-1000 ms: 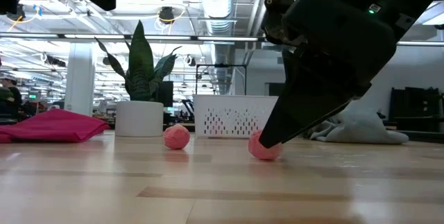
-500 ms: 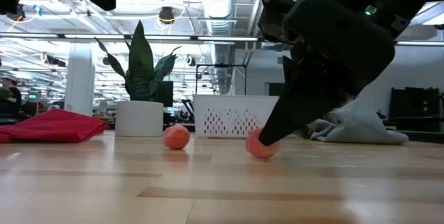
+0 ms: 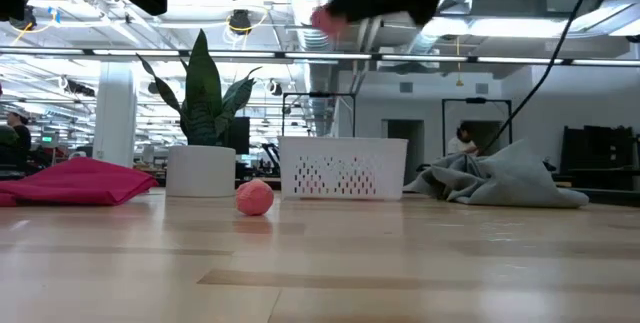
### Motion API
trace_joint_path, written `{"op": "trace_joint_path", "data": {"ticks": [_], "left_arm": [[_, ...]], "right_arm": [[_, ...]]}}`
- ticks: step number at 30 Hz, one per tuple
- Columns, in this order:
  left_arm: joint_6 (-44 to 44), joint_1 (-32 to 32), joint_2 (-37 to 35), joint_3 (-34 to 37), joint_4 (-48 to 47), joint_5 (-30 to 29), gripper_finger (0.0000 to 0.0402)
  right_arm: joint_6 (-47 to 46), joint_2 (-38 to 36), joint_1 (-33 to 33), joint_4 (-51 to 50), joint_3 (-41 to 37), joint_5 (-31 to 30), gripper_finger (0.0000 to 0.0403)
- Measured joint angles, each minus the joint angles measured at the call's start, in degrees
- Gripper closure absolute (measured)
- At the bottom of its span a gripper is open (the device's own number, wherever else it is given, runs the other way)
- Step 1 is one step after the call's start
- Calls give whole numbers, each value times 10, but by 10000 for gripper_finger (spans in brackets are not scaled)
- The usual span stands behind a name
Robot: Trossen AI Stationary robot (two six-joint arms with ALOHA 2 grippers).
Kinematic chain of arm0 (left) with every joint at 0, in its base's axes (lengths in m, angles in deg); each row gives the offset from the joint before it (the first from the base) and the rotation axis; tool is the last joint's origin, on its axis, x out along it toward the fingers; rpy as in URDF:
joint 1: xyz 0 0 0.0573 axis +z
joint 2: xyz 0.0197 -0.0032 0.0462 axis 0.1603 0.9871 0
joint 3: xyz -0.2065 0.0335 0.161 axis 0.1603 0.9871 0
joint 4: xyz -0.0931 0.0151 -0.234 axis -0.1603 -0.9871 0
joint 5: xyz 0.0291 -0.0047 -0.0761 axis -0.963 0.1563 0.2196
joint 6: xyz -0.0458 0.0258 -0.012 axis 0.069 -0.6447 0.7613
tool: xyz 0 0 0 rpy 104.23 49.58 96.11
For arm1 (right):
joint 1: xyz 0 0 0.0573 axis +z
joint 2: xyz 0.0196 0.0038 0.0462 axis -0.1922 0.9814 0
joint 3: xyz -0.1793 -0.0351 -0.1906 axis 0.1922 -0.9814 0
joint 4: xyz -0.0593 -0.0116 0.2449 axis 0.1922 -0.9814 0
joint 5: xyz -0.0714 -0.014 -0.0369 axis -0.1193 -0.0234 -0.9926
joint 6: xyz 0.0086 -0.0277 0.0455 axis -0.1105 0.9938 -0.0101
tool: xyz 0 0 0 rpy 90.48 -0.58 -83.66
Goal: Pick and placing Produce into tupperware
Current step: Put the pink peach into the white bin
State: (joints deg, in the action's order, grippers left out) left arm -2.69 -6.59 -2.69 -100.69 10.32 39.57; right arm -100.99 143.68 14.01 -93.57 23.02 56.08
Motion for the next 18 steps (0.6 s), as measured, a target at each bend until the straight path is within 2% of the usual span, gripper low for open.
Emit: {"op": "trace_joint_path", "data": {"ticks": [9, 18], "left_arm": [[0, 0, 0, 0, 0, 0, 177], [0, 0, 0, 0, 0, -1, 177]], "right_arm": [[119, -160, -45, 2, 0, -15, 289], [207, -267, -91, 65, 1, -9, 289]]}}
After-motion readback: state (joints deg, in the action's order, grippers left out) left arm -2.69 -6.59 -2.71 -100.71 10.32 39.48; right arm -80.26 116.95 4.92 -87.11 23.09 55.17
